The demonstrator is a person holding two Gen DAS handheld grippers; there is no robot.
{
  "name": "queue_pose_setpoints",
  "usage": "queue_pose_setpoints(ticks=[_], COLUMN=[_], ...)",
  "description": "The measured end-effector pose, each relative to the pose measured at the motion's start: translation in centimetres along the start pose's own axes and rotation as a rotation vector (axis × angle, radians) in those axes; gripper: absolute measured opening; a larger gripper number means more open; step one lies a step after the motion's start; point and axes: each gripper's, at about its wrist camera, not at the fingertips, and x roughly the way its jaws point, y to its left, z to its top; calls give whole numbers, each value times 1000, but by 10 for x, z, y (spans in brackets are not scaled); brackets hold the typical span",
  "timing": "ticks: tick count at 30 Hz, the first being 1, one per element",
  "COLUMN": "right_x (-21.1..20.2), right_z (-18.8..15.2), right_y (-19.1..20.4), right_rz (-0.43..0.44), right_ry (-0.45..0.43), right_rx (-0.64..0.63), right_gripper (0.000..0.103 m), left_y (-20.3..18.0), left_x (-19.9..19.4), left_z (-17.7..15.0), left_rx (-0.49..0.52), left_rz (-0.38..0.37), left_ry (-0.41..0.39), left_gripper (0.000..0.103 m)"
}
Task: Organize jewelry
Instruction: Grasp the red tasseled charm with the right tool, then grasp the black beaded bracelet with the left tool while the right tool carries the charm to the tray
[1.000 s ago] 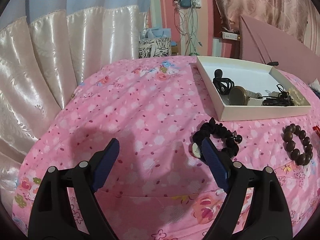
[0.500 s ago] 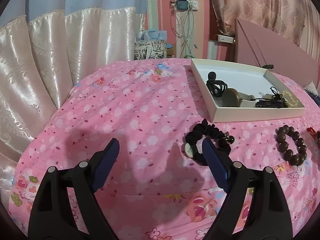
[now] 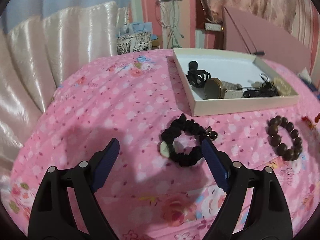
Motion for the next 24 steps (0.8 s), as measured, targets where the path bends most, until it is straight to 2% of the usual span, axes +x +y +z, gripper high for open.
queue_pose_setpoints(ticks=[1, 3, 4, 5, 6, 7, 8, 10, 13, 15, 17, 20, 24], right_x=[1, 3, 4, 7, 10, 13, 16, 18, 14, 5, -6, -16, -10], right_z=[0, -1, -3, -6, -9, -12, -15, -18, -13, -4, 9, 31, 59], right_y=[1, 4, 4, 6, 7, 9, 10, 11, 15, 17, 18, 23, 38], right_rz=[8, 34, 50, 57, 56, 59, 61, 65, 72, 104, 161, 197, 240], right_ry=[0, -2, -2, 8, 19, 31, 40, 49, 45, 31, 2, -39, -64], right_rx=[0, 3, 5, 4, -2, -7, -8, -10, -17, -19, -8, -7, -2], right_gripper=[6, 6, 6, 6, 6, 6, 6, 6, 6, 6, 6, 6, 6], left_y=[-3, -10, -10, -7, -5, -6, -11, -15, -2, 4, 5, 1, -16], left_x=[3, 23, 29, 36, 37, 36, 34, 29, 15, 4, -13, -38, -52], left_z=[2, 6, 6, 6, 6, 6, 5, 3, 4, 9, 18, 40, 75], left_rx=[16, 66, 67, 51, 41, 47, 75, 96, 13, -13, -13, -2, 15], left_rz=[12, 30, 16, -27, -38, -43, -42, -32, -116, -140, -151, -161, -155], left_ry=[9, 72, 105, 144, 143, 141, 129, 108, 72, 41, 4, -64, -132], left_gripper=[82, 69, 48, 43, 41, 33, 20, 20, 20, 20, 20, 20, 20])
